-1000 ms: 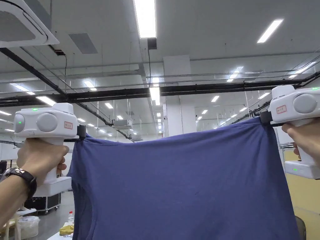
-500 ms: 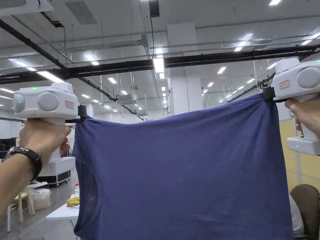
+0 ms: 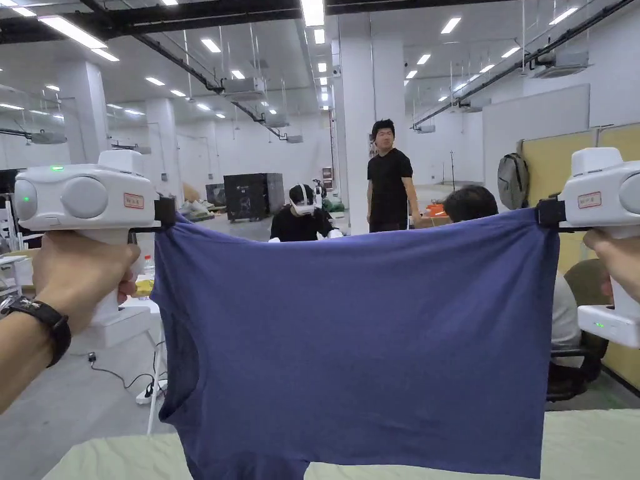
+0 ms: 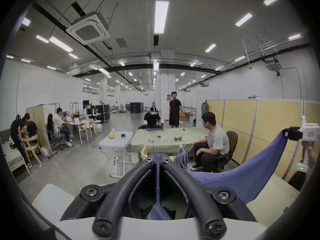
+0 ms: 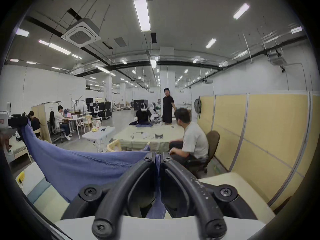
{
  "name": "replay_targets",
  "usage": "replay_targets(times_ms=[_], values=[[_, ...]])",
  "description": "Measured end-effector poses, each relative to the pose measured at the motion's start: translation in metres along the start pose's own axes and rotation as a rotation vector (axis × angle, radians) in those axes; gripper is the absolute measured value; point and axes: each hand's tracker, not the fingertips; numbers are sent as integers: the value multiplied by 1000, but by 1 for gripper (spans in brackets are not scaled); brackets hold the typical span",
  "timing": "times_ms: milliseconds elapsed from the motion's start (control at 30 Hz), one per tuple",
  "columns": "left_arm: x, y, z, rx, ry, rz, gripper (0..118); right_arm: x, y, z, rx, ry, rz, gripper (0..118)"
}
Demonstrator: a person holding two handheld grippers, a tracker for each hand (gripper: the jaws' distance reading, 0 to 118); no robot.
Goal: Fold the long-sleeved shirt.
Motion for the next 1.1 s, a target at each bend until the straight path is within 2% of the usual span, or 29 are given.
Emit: replay_targets(times_ms=[333,467,533,967,1100], values=[[-7,-134,21,-165,-41,72,1,3,-137,17,-169,51,-54,6],[-5,-191,41,-251,-68,108,1,0,-196,29,-280,59,-21,6],[-3,-218,54,-280,-62,83,1,1,-223,41,-308,66,-42,6],[-14,-361,204,-448,-75,221,1,4,-359,178,-470,112,-124,6],[-12,-402,255,-492,-71,235,1,15,-402,209,-522,122,-111,6]])
